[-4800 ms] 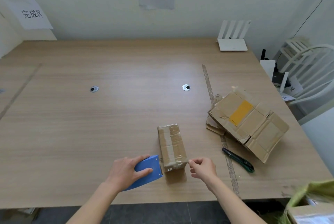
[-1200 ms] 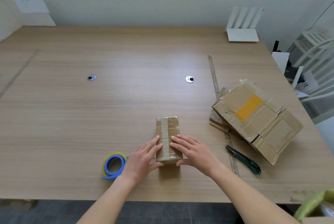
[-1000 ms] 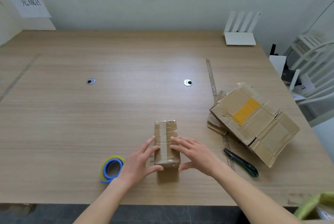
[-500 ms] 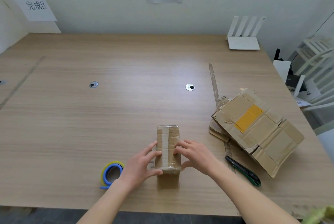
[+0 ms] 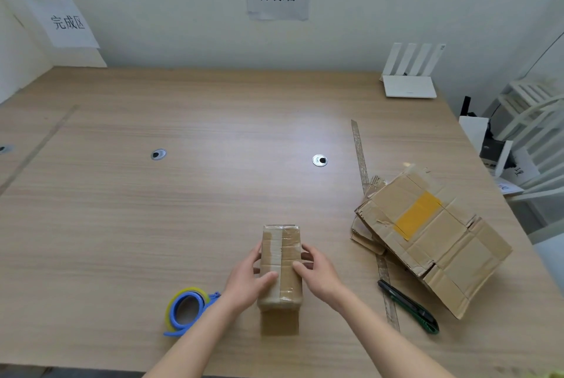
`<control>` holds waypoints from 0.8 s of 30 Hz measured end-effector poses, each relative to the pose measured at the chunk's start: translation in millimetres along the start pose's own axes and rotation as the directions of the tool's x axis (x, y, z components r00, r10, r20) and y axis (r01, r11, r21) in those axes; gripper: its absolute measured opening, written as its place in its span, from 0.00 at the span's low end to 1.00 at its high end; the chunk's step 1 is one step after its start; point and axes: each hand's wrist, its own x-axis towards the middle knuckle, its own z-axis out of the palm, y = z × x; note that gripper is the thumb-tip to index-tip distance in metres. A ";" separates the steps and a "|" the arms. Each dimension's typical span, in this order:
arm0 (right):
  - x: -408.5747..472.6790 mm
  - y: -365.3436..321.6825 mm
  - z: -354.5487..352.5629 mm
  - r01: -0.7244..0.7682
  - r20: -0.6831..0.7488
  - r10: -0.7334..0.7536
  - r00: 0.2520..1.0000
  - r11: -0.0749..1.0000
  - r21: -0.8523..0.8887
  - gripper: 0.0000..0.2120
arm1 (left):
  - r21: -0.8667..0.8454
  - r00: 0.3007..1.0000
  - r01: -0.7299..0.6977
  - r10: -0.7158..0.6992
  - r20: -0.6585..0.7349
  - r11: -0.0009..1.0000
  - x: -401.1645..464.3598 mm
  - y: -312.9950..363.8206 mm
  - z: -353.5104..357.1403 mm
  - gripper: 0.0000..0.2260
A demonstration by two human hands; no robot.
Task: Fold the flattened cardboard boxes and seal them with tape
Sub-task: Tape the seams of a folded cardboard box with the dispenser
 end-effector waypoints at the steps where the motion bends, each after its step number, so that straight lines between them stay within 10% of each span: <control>1: 0.4 -3.1 0.8 -0.004 -0.006 0.005 1.000 1.000 0.025 0.22 | -0.041 1.000 0.022 -0.022 -0.003 0.999 3.6 2.8 0.0 0.35; 24: -73.9 -317.2 -74.4 0.456 -0.096 -0.447 0.889 0.885 0.097 0.31 | -0.383 0.883 -0.375 0.199 -0.425 0.844 -76.4 266.4 -150.2 0.10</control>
